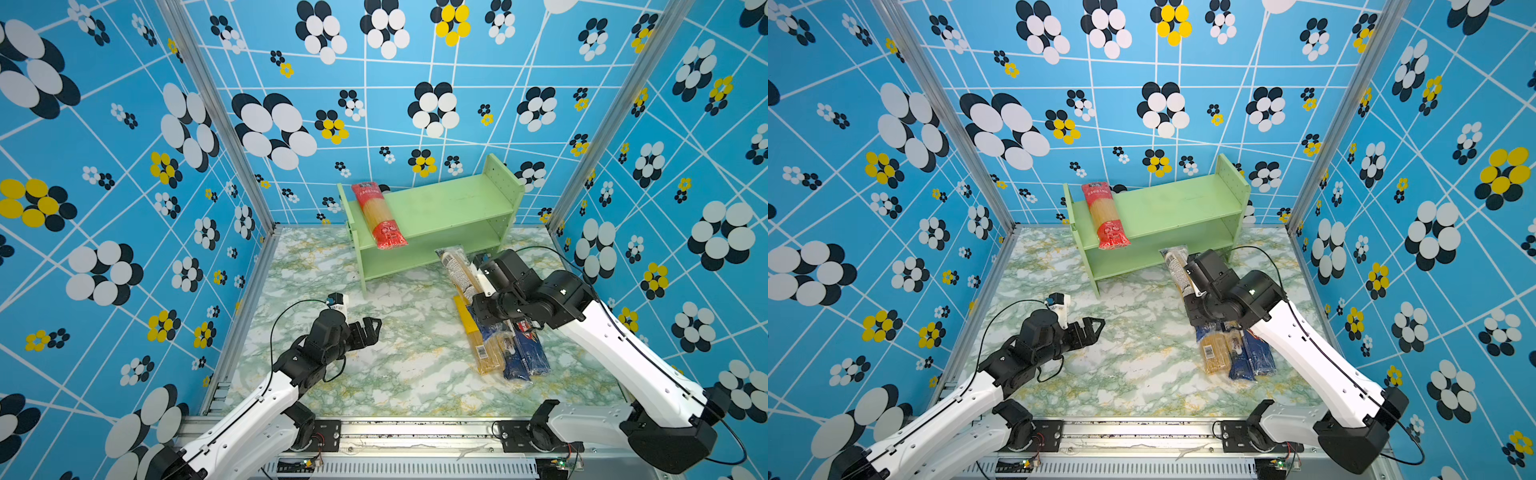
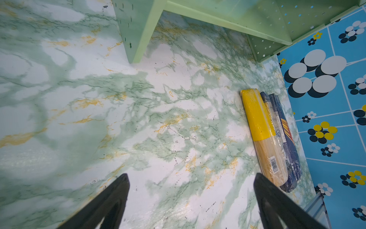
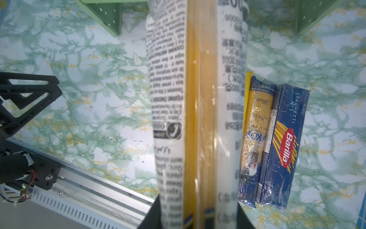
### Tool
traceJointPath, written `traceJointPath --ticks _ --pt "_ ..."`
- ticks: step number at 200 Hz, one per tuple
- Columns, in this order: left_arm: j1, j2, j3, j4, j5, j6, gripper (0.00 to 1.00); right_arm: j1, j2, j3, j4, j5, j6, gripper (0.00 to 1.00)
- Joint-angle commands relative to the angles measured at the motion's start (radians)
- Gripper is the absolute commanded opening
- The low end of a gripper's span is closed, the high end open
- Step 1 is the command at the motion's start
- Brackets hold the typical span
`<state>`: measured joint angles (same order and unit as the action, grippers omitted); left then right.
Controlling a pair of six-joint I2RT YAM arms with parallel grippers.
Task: Arrange pasta packages on shelves
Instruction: Place the pasta bag on the shelf.
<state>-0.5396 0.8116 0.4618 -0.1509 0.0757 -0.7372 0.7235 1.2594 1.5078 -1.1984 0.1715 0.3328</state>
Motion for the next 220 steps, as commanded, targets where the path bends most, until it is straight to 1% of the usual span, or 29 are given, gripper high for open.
traceJointPath --ticks 1,69,101,174,220 --pt "0.013 0.004 -0.008 0.022 0.023 0.025 0.99 -0.009 -0.036 0.11 0.043 0.062 -0.03 0.0" --pt "0.024 0.003 -0.003 0.033 0.045 0.031 0.99 -0.01 0.016 0.308 0.022 0.103 -0.078 0.0" --pt "0.026 -0.002 -0.003 0.045 0.056 0.035 0.99 -0.012 0.067 0.398 0.023 0.109 -0.106 0.0" --pt "0.026 -0.008 0.0 0.063 0.081 0.028 0.99 -0.03 0.265 0.649 0.025 0.096 -0.171 0.0" --pt "0.026 -0.015 0.0 0.06 0.088 0.018 0.99 -0.086 0.409 0.81 0.023 0.042 -0.178 0.0"
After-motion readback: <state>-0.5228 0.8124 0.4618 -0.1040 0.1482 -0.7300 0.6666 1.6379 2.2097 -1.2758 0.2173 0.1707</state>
